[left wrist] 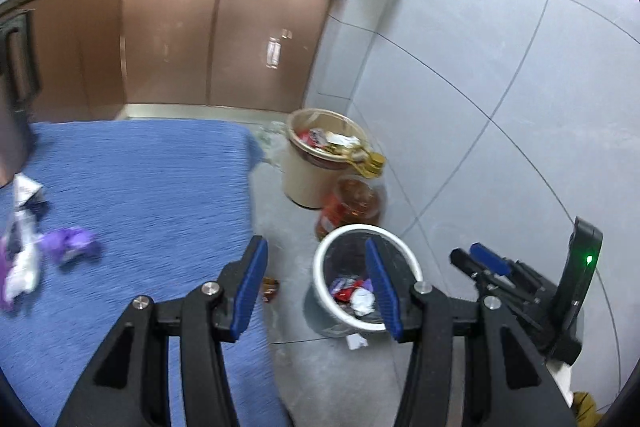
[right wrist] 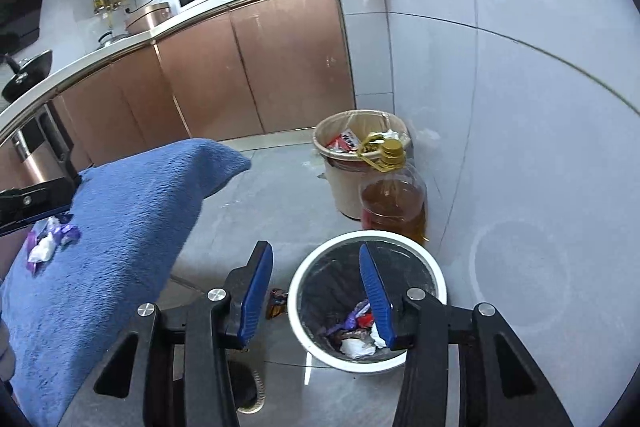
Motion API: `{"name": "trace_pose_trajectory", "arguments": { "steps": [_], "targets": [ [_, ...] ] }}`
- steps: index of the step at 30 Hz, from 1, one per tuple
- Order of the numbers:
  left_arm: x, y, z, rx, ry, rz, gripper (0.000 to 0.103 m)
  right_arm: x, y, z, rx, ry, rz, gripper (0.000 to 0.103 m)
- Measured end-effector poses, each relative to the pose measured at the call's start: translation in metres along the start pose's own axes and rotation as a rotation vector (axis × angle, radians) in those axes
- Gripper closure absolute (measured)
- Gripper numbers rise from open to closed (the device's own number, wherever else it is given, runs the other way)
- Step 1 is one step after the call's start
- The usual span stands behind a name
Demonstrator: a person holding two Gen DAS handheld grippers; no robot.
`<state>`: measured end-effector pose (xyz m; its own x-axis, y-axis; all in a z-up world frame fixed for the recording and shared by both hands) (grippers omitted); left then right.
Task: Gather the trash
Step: 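Lower the right tool toward the snack bag on the floor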
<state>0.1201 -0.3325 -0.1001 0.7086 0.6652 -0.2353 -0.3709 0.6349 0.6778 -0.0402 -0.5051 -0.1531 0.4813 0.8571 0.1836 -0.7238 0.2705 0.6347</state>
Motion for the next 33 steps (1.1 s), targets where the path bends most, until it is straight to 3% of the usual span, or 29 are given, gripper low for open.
{"name": "trace_pose_trajectory", "arguments": {
  "steps": [8, 13, 19, 27, 30, 33],
  "targets": [
    [0.056, 0.047, -0.020, -0.049, 0.084, 0.076, 0.054, 0.037, 0.000, -0.005, 0.018, 0.066, 0.073, 0.060],
    [0.085, 0.058, -0.036, -0.063, 0.145, 0.132, 0.054, 0.060, -0.014, -0.027, 0.075, 0.102, 0.169, 0.060],
    [0.111, 0.040, -0.062, -0.030, 0.180, 0.249, 0.054, 0.082, -0.054, -0.089, 0.245, 0.175, 0.257, 0.060],
    [0.135, 0.003, -0.071, -0.012, 0.131, 0.404, 0.054, 0.097, -0.125, -0.174, 0.480, 0.250, 0.294, 0.060],
    [0.140, -0.004, -0.071, -0.022, 0.103, 0.447, 0.054, 0.098, -0.154, -0.201, 0.551, 0.263, 0.291, 0.060],
    [0.141, -0.007, -0.071, -0.028, 0.104, 0.441, 0.054, 0.098, -0.189, -0.224, 0.618, 0.270, 0.280, 0.060]
  ]
}}
Point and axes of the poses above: each gripper's, at about its wrist camera, not at the fingertips, and y roughly against the way its jaws point, x to its left, z to its top, the point moved 7 cm from there along -y, roughly the way its jaws point, and after that the axes turned 1 degree about z, right-handed, at the moved point
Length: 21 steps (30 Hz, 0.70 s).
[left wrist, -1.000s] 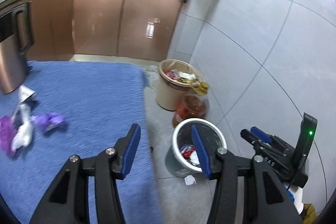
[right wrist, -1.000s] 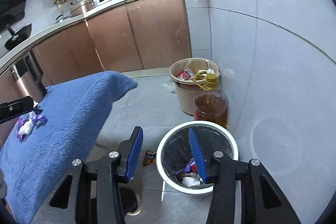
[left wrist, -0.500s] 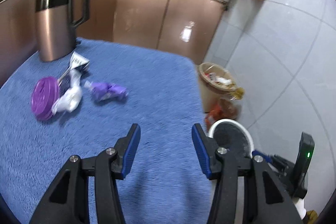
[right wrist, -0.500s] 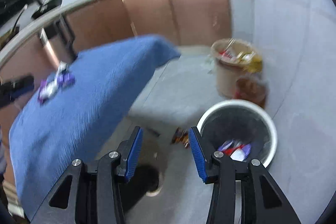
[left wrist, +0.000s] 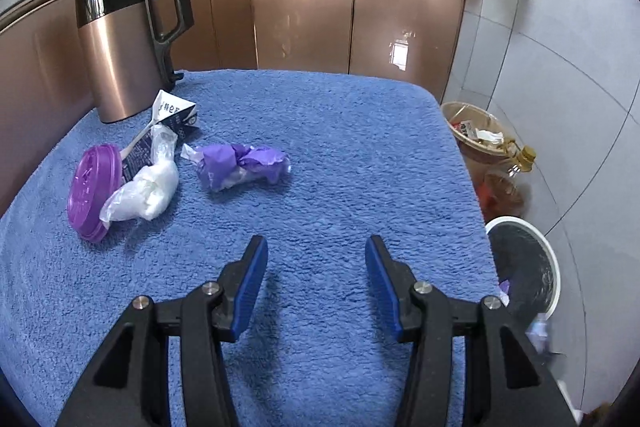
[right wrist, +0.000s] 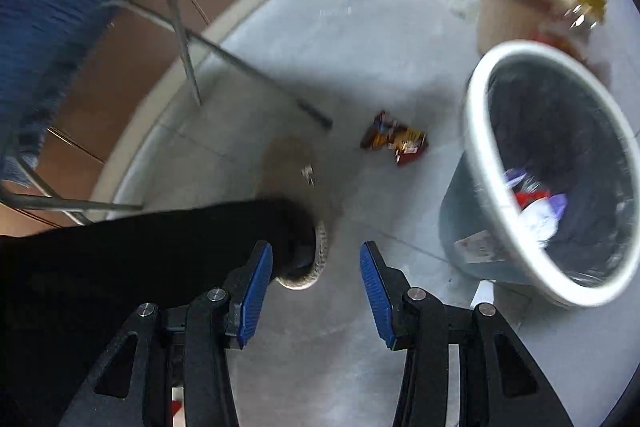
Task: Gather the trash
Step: 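Lower the right tool toward the snack bag on the floor, then grasp the fallen snack bag from the floor with the right tool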
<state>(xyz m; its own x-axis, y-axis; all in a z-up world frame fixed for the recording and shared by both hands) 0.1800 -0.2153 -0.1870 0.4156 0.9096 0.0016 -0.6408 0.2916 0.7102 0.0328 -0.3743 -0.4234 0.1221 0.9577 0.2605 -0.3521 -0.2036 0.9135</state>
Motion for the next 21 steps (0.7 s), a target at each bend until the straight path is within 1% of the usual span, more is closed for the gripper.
{"name": "trace_pose_trajectory", "arguments": {
  "steps": [2, 4, 5, 7, 8, 9, 13, 15, 16, 17, 18, 19, 20, 21],
  "targets": [
    [-0.001, 0.001, 0.001, -0.013, -0.005, -0.004, 0.054, -0.002, -0.021, 0.005, 0.024, -0.003, -0.008, 0.060],
    [-0.002, -0.001, 0.000, 0.000, -0.006, -0.007, 0.054, -0.007, -0.049, 0.015, 0.047, -0.006, -0.020, 0.058],
    [-0.002, -0.003, 0.000, 0.007, -0.004, -0.006, 0.054, -0.006, -0.056, 0.021, 0.051, -0.009, -0.028, 0.055],
    [0.001, -0.007, -0.002, 0.025, 0.014, -0.009, 0.054, -0.010, -0.080, 0.032, 0.057, -0.011, -0.048, 0.051],
    [0.003, -0.009, -0.003, 0.033, 0.023, -0.009, 0.054, -0.013, -0.095, 0.040, 0.063, -0.015, -0.060, 0.047],
    [0.004, -0.010, -0.003, 0.041, 0.034, -0.010, 0.054, -0.018, -0.103, 0.046, 0.067, -0.020, -0.069, 0.043],
    [0.005, -0.017, -0.006, 0.072, 0.049, -0.020, 0.054, -0.041, -0.142, 0.070, 0.086, -0.070, -0.122, 0.035],
    [0.003, -0.018, -0.007, 0.079, 0.044, -0.026, 0.054, -0.056, -0.162, 0.085, 0.086, -0.110, -0.162, 0.026],
    [0.002, -0.019, -0.008, 0.081, 0.044, -0.030, 0.054, -0.060, -0.169, 0.092, 0.083, -0.126, -0.169, 0.025],
    [0.002, -0.019, -0.008, 0.084, 0.047, -0.036, 0.054, -0.067, -0.176, 0.098, 0.079, -0.150, -0.175, 0.022],
    [0.002, -0.019, -0.009, 0.085, 0.049, -0.040, 0.054, -0.075, -0.184, 0.106, 0.078, -0.178, -0.181, 0.012],
    [0.001, -0.020, -0.009, 0.085, 0.050, -0.043, 0.054, -0.082, -0.193, 0.113, 0.078, -0.201, -0.192, 0.007],
    [0.001, -0.021, -0.009, 0.085, 0.050, -0.046, 0.054, -0.089, -0.200, 0.119, 0.078, -0.218, -0.207, 0.005],
    [0.001, -0.021, -0.009, 0.086, 0.050, -0.047, 0.054, -0.095, -0.208, 0.124, 0.081, -0.234, -0.217, 0.005]
  ]
}}
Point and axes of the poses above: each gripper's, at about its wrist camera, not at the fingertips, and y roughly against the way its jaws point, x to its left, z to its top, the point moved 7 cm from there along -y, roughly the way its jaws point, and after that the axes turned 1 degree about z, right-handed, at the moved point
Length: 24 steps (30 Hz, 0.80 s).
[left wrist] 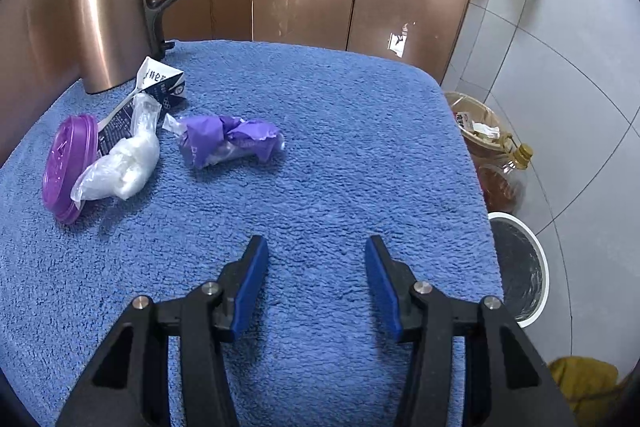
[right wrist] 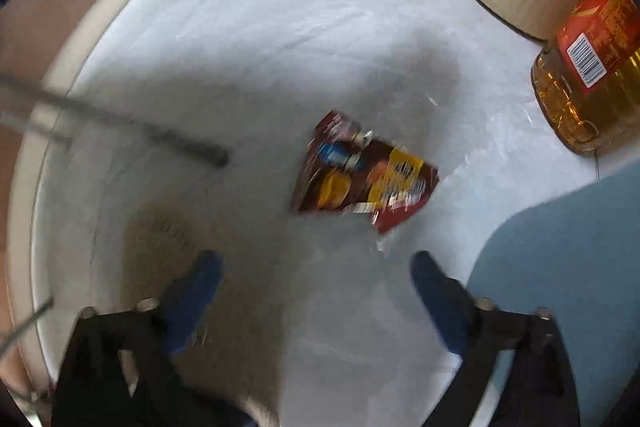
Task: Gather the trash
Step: 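Grasp the fallen snack bag from the floor with the right tool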
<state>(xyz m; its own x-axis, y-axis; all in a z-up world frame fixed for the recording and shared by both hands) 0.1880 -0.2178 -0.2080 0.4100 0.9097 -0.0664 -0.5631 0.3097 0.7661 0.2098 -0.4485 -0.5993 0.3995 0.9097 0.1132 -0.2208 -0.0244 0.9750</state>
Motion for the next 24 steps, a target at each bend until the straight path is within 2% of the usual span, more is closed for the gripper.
{"name": "trace_pose_trajectory", "arguments": {
  "steps": [6, 11, 13, 15, 16, 18, 19, 21, 23, 24],
  "targets": [
    [0.000, -0.002, 0.001, 0.003, 0.000, -0.010, 0.051, -0.014, -0.042, 0.023, 0.036, -0.072, -0.039, 0.004],
    [0.001, -0.004, 0.002, 0.004, -0.005, -0.015, 0.049, -0.022, -0.055, 0.028, 0.043, -0.095, -0.068, 0.004],
    [0.001, -0.004, 0.003, 0.005, -0.004, -0.016, 0.048, -0.026, -0.057, 0.027, 0.048, -0.102, -0.080, 0.008],
    [0.001, -0.004, 0.003, 0.005, -0.004, -0.015, 0.048, -0.030, -0.060, 0.024, 0.068, -0.101, -0.092, 0.037],
    [0.001, -0.004, 0.002, 0.005, -0.004, -0.016, 0.048, -0.031, -0.061, 0.021, 0.078, -0.101, -0.091, 0.043],
    [0.001, -0.004, 0.002, 0.005, -0.004, -0.016, 0.048, -0.032, -0.062, 0.013, 0.089, -0.106, -0.083, 0.065],
    [0.002, -0.004, 0.002, 0.005, -0.003, -0.017, 0.048, -0.031, -0.061, 0.012, 0.081, -0.103, -0.089, 0.068],
    [0.002, -0.005, 0.002, 0.004, -0.003, -0.019, 0.048, -0.031, -0.058, 0.005, 0.077, -0.101, -0.075, 0.086],
    [0.002, -0.005, 0.002, 0.004, -0.001, -0.021, 0.048, -0.032, -0.052, 0.000, 0.067, -0.109, -0.058, 0.094],
    [0.002, -0.004, 0.002, 0.003, -0.001, -0.022, 0.048, -0.032, -0.048, -0.004, 0.058, -0.122, -0.039, 0.094]
  ]
}}
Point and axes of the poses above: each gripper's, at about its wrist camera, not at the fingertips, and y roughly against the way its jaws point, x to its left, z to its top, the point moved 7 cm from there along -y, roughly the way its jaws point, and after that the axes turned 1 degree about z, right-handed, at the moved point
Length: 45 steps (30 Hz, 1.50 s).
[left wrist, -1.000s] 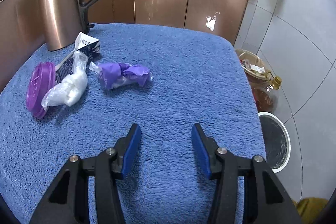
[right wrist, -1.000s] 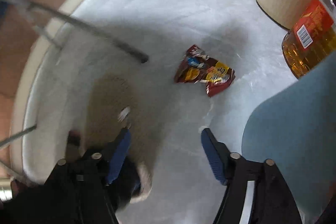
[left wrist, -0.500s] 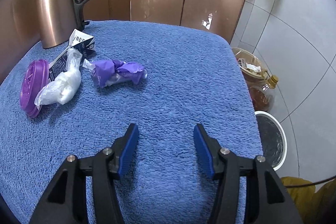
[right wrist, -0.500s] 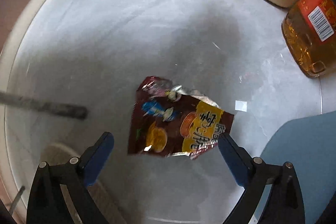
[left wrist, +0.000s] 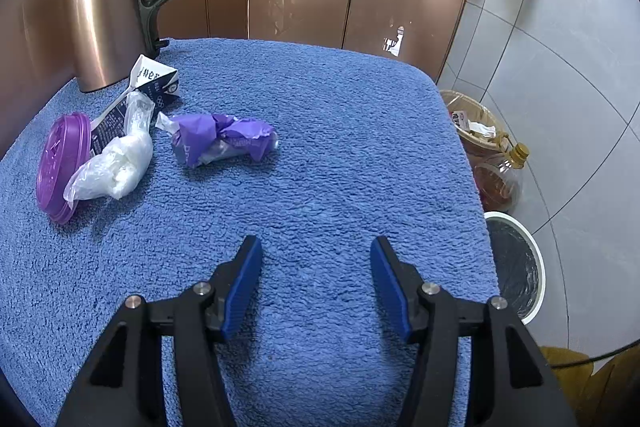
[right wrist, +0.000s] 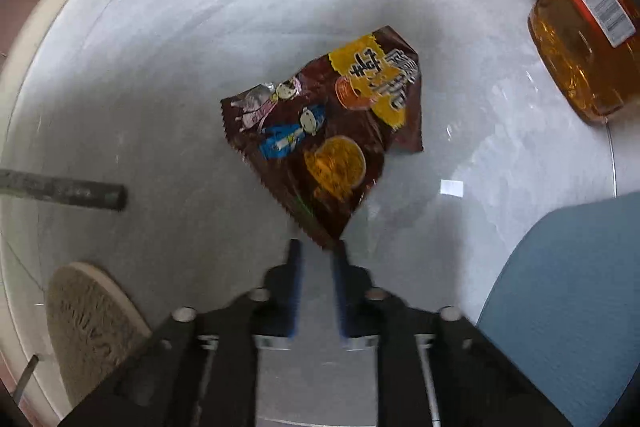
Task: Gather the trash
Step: 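Grasp the fallen snack bag from the floor with the right tool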
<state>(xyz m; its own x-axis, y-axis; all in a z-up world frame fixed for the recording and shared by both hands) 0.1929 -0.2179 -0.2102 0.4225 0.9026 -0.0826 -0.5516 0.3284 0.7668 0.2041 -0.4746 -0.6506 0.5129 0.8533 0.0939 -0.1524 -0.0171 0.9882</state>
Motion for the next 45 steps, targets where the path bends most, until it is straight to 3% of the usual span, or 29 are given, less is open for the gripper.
{"name": "trace_pose_trajectory", "arguments": {
  "steps": [4, 5, 6, 8, 11, 17, 23, 25, 30, 31, 33, 36, 38, 45],
  "targets": [
    [0.001, 0.000, 0.000, -0.001, 0.004, -0.008, 0.047, -0.004, 0.018, -0.014, -0.047, -0.055, 0.066, 0.094],
    [0.001, 0.000, 0.000, -0.002, 0.005, -0.011, 0.047, -0.006, 0.025, -0.015, -0.070, -0.062, 0.058, 0.085],
    [0.001, 0.000, 0.000, -0.002, 0.005, -0.013, 0.047, -0.008, 0.033, -0.013, -0.107, -0.068, 0.030, 0.058],
    [0.001, 0.000, 0.000, -0.002, 0.006, -0.017, 0.046, -0.011, 0.046, -0.007, -0.166, -0.069, -0.011, 0.029],
    [0.000, 0.000, 0.001, -0.001, 0.004, -0.017, 0.045, -0.008, 0.061, 0.012, -0.233, -0.057, -0.053, 0.025],
    [-0.002, -0.001, 0.000, 0.002, -0.005, -0.007, 0.045, 0.002, 0.041, 0.068, -0.213, -0.016, -0.091, 0.013],
    [-0.003, -0.002, 0.000, 0.005, -0.016, 0.004, 0.044, -0.009, 0.007, 0.091, -0.137, 0.007, -0.113, 0.014],
    [-0.004, -0.002, 0.000, 0.006, -0.018, 0.006, 0.044, -0.011, -0.003, 0.091, -0.107, 0.017, -0.120, 0.018],
    [-0.004, -0.003, 0.000, 0.006, -0.020, 0.004, 0.041, -0.018, -0.019, 0.075, -0.062, 0.011, -0.114, 0.054],
    [-0.004, -0.003, 0.000, 0.006, -0.020, 0.002, 0.041, -0.018, -0.018, 0.073, -0.068, 0.015, -0.114, 0.056],
    [-0.003, -0.003, 0.000, 0.006, -0.019, 0.000, 0.041, -0.018, -0.016, 0.067, -0.079, 0.015, -0.104, 0.073],
    [-0.003, -0.003, 0.000, 0.006, -0.018, 0.000, 0.041, -0.014, -0.011, 0.056, -0.076, 0.012, -0.065, 0.083],
    [-0.003, -0.003, 0.000, 0.007, -0.019, 0.001, 0.041, -0.010, -0.005, 0.048, -0.080, 0.030, -0.059, 0.088],
    [-0.003, -0.003, 0.000, 0.008, -0.020, -0.002, 0.040, 0.016, 0.036, -0.002, -0.108, 0.122, -0.006, 0.088]
  ]
}}
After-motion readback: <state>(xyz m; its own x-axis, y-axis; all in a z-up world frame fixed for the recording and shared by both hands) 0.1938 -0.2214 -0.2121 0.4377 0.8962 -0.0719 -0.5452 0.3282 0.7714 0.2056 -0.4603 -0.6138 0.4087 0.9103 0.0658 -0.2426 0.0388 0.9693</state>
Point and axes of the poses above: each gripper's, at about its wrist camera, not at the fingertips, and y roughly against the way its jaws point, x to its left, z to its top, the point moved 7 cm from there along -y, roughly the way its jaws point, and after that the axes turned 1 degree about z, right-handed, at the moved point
